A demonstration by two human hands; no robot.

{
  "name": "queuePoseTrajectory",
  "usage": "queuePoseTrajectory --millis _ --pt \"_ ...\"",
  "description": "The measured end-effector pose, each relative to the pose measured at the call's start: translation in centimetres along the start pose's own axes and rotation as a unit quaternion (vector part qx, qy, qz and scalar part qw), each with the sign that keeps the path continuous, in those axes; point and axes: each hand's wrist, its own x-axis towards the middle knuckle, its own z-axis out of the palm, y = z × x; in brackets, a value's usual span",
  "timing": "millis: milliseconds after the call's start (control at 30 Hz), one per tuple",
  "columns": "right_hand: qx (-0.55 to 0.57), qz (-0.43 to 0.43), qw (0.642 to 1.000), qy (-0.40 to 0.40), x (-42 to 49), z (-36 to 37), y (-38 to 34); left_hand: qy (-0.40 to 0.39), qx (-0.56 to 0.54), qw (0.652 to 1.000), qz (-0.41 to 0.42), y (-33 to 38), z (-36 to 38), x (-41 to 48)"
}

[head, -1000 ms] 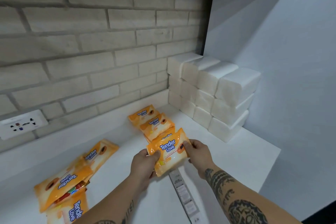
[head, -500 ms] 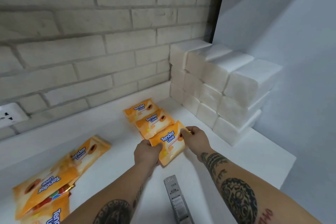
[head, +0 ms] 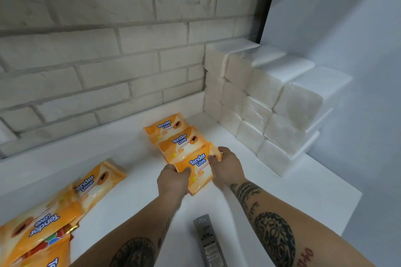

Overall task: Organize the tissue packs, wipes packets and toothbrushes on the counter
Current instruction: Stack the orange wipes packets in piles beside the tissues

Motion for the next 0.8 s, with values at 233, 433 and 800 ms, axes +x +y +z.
queuePoseTrajectory --millis 233,433,800 --pt "-0.019 0.005 1.000 -0.006 0.3 0.3 0.0 -0.008 -0.025 1.000 -0.005 -0.3 -0.1 0.6" --pt "0.025 0.014 0.999 -0.019 -0.1 -0.1 0.1 -0.007 -0.019 1.000 -0.012 -0.5 -0.4 0.7" --pt "-0.013 -0.019 1.000 0.011 -3.8 -1.5 -1.1 0.049 0.052 0.997 0.017 -0.4 -5.2 -1.0"
